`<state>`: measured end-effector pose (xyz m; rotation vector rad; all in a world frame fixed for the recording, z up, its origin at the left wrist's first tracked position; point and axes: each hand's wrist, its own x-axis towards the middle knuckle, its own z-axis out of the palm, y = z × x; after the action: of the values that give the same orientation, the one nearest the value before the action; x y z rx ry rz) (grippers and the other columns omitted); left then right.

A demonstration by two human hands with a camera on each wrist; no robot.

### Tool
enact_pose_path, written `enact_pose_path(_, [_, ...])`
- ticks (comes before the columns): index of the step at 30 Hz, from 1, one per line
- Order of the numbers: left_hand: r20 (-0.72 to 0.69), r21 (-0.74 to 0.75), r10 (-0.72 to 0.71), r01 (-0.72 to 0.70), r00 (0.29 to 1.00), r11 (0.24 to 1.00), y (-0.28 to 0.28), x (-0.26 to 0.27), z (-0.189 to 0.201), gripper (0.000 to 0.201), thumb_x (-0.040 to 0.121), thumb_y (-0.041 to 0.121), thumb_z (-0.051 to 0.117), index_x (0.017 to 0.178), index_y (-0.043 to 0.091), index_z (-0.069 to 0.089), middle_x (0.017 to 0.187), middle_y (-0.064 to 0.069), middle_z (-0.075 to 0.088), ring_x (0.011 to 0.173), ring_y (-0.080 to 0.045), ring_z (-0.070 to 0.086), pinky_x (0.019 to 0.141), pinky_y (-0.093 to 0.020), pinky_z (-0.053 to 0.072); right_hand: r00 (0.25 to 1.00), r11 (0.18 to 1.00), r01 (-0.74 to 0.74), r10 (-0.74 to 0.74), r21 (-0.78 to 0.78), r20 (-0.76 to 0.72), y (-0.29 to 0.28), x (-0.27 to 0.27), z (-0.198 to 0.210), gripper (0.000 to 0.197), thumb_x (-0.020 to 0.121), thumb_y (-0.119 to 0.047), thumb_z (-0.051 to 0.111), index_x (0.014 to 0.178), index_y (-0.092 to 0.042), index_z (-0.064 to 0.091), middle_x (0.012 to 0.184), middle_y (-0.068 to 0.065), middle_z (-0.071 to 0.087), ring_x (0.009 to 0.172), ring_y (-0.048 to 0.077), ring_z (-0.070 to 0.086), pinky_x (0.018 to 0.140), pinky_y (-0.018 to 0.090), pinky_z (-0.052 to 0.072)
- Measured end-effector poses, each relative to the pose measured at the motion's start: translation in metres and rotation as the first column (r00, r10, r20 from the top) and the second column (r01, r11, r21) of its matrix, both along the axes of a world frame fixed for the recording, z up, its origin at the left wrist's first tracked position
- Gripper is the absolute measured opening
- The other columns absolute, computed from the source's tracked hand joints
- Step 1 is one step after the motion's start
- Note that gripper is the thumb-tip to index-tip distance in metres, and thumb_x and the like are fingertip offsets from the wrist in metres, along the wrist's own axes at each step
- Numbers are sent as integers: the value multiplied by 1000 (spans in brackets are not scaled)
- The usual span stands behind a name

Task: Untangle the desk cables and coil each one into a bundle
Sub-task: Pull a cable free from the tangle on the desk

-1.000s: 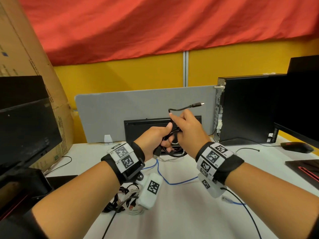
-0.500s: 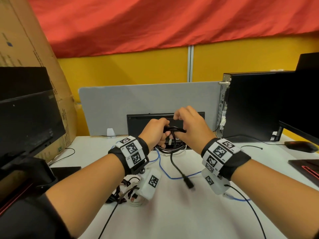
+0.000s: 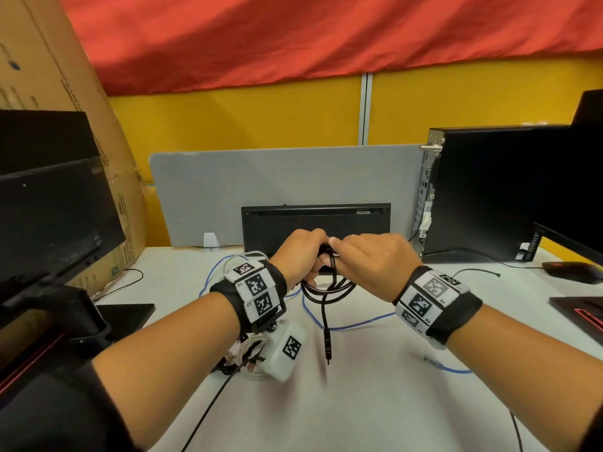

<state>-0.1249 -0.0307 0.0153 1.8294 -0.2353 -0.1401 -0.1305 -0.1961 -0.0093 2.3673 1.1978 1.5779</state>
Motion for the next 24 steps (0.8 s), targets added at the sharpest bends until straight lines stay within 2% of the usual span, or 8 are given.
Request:
enact_pose_path(4, [-29,-58,-63,61,998,996,-3,0,2,35,95,18,36,60,15,41,46,4,30,40,-12,22,47,-28,22,999,993,-26,28,115,-18,3,5,-4,26,97,-24,55,79,-7,65,55,2,53,40,19,45,36,31,42])
enact_pose_path(7, [16,-71,-113,114,993,991,-3,1,3,34,95,20,36,61,15,41,49,4,28,41,-12,21,47,-27,22,971,929,35,55,368,-233,11,7,-5,32,100,-31,42,72,-17,52,54,-4,47,43,17,42,40,36,42])
enact_pose_path(10, [62,-84,-157,162,986,983,-4,4,3,36,98,23,39,62,17,42,47,9,30,39,-8,23,40,-20,24,847,750,133,254,648,-467,17,13,-3,38,97,-41,44,61,-27,43,49,-8,44,46,13,41,45,34,41])
enact_pose_path(13, [98,-76,-144,152,985,985,-4,8,1,40,101,26,40,62,18,42,46,10,32,38,-6,25,38,-17,26,672,551,210,519,808,-529,20,17,4,37,93,-39,56,59,-23,59,52,-3,58,46,7,52,47,26,44])
enact_pose_path(15, [111,-53,-145,151,983,987,-4,10,0,39,102,26,40,65,17,44,46,9,35,38,-6,28,40,-17,28,574,453,282,626,845,-528,21,15,7,36,92,-36,60,64,-13,65,60,7,67,46,17,61,45,25,47])
enact_pose_path(18, [136,-44,-183,190,974,981,-2,9,-1,34,103,26,41,73,12,49,48,7,43,36,-3,37,39,-14,33,503,370,362,695,856,-514,22,9,13,35,91,-34,62,69,-9,70,63,8,72,50,25,67,45,28,54])
enact_pose_path(21, [179,42,-186,182,966,982,-2,7,1,33,103,28,44,75,12,50,45,13,49,37,1,49,42,-11,38,390,242,520,786,819,-480,24,5,19,26,87,-36,68,76,-13,72,71,10,74,63,29,73,59,41,61])
enact_pose_path(24, [262,230,-132,71,956,971,-3,13,1,34,102,34,44,75,13,51,55,8,50,45,-4,46,50,-18,39,224,204,663,864,720,-452,22,2,21,29,83,-41,70,90,-13,74,88,11,76,79,31,74,73,49,59])
